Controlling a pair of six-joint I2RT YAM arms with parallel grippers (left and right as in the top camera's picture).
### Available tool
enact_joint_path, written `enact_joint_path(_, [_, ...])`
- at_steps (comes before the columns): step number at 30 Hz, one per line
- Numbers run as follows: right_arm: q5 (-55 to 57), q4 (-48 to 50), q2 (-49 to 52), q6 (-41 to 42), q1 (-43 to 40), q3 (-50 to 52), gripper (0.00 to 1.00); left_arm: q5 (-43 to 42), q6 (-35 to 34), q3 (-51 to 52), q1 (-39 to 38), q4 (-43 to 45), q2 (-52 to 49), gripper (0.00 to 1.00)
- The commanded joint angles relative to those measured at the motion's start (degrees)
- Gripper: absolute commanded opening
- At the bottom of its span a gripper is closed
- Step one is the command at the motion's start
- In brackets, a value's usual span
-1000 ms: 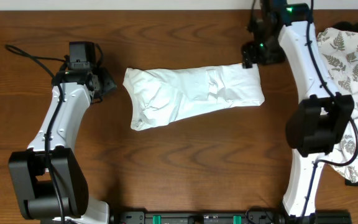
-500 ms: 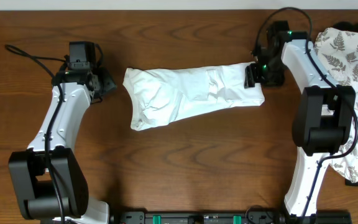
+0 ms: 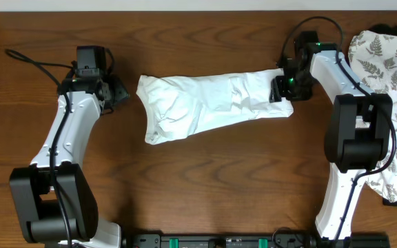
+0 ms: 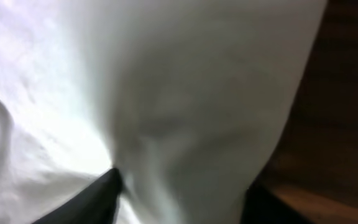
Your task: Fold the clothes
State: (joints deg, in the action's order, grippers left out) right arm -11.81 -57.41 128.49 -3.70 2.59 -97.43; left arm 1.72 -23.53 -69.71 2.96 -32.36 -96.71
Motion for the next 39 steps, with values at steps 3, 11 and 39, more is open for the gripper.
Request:
enact_joint_path(3, [-0.81,0.0,0.09,0.0,-0.55,1.09,0.16,0.44,0.55,0.81,0.17,-0.09,-0.24,0.62])
enact_joint_path(11, [0.0,-0.02,0.07,-0.07,-5.57,0.81,0.01,0.33,0.55,0.81,0.17,-0.07,-0.22,0.62])
enact_joint_path(39, [-0.52,-21.24,-0.31,-1.95,-1.84,-29.38,0.01,-2.73,0.59,0.81,0.2,1.66,-0.22,0.63])
